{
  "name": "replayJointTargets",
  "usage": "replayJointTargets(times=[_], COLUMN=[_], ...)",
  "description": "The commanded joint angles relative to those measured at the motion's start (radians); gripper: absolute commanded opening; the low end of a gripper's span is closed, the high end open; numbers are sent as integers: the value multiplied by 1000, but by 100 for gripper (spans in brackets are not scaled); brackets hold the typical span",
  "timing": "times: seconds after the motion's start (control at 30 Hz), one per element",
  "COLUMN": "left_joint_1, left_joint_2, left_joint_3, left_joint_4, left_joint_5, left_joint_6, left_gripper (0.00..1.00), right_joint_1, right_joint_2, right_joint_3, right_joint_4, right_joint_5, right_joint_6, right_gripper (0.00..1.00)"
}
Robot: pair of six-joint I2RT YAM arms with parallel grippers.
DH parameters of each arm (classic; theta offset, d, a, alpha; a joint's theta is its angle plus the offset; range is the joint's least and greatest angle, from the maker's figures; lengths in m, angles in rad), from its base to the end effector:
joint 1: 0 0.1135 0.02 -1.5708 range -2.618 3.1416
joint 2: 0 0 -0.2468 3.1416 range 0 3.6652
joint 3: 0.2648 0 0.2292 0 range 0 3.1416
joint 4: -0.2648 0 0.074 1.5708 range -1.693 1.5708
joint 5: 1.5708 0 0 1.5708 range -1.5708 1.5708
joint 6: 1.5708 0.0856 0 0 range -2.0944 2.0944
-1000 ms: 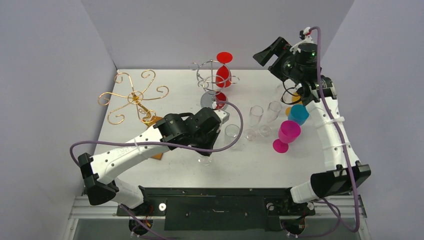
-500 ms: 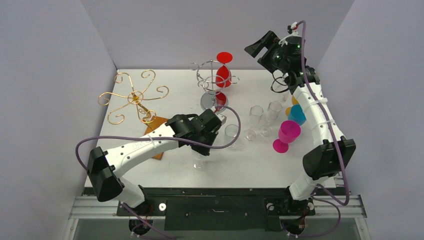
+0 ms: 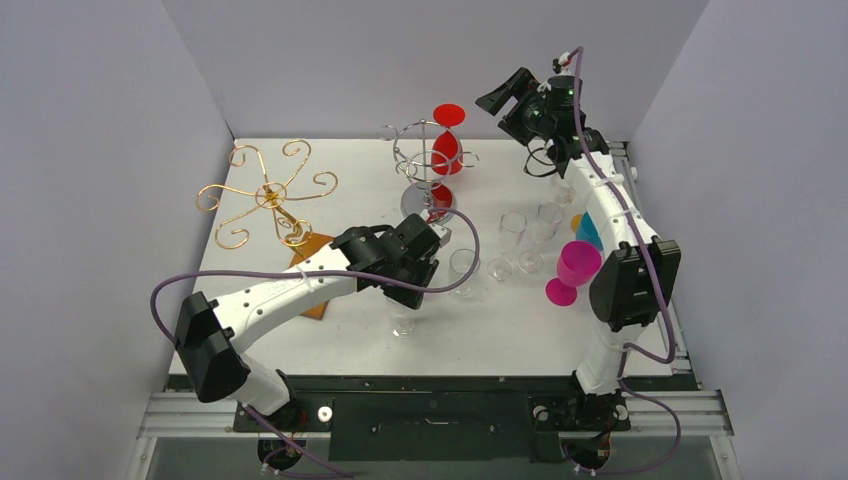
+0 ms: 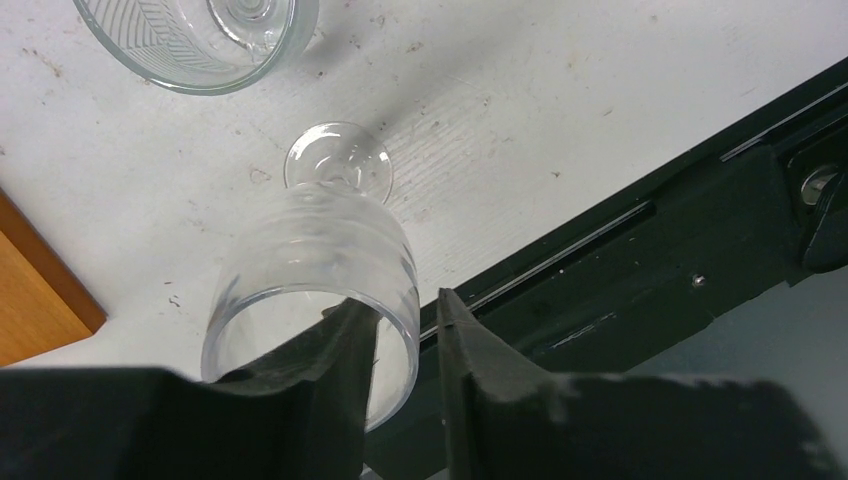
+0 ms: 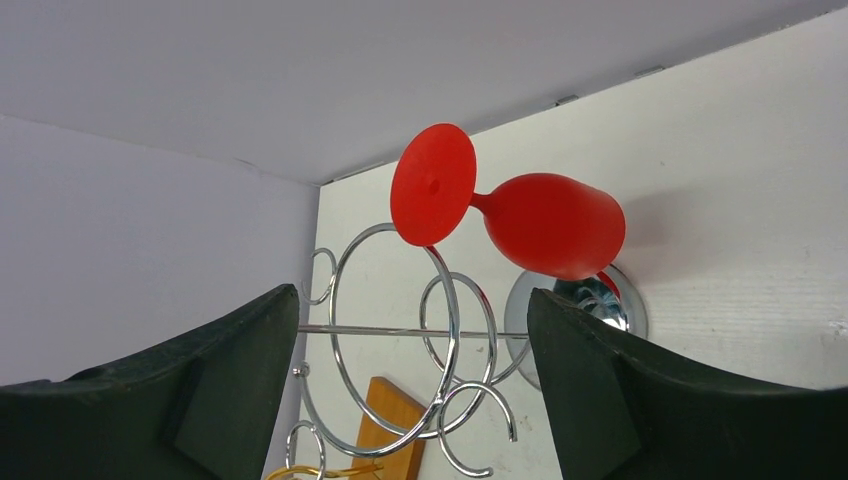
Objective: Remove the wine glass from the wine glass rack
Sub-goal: Place the wine glass at the center of the board, then pick up the wine glass from the wine rack.
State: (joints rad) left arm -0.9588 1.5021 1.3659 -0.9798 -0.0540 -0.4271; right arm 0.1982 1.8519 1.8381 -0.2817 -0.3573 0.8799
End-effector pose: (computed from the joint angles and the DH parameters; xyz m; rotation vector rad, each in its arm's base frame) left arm 0.1764 -0.2432 0.2458 0.7026 2.6452 -0.3477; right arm 0.4431 0.1195 0.3626 0.4109 1.9481 1.0563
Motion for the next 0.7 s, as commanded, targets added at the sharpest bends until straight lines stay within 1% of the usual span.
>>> replayJointTargets(times=[0.0,0.03,0.07,0.13,0.17,0.27,0.4,0.47,0.67], left_joint_1=[10,10,11,14,15,19,21,23,42], left_joint_2=[-34,-37,-43,-51,-55,-68,-84,-92,-101], left_joint_3=[23,32,37,52,63,84,137,169,267], left_joint_4=[15,7,2,-11,-21,-42,-83,-106,-169], left_joint_5=[2,2,1,-1,-4,-4,0,3,-3], left_joint_6=[19,20,22,26,27,32,38,40,40], left_gripper=[31,33,38,43,45,54,65,69,70], right_joint_1=[12,15,17,21,24,32,36,39,62], right_joint_2=[28,36,52,78,93,126,180,216,300], right_joint_3=[78,84,98,115,119,138,172,201,285], right_joint_4=[82,82,82,82,84,100,129,143,140], right_joint_5=[-15,-14,-14,-13,-11,-7,-2,-6,19], right_joint_6=[13,14,14,18,20,30,51,65,82], right_gripper=[78,77,76,74,72,69,64,61,57])
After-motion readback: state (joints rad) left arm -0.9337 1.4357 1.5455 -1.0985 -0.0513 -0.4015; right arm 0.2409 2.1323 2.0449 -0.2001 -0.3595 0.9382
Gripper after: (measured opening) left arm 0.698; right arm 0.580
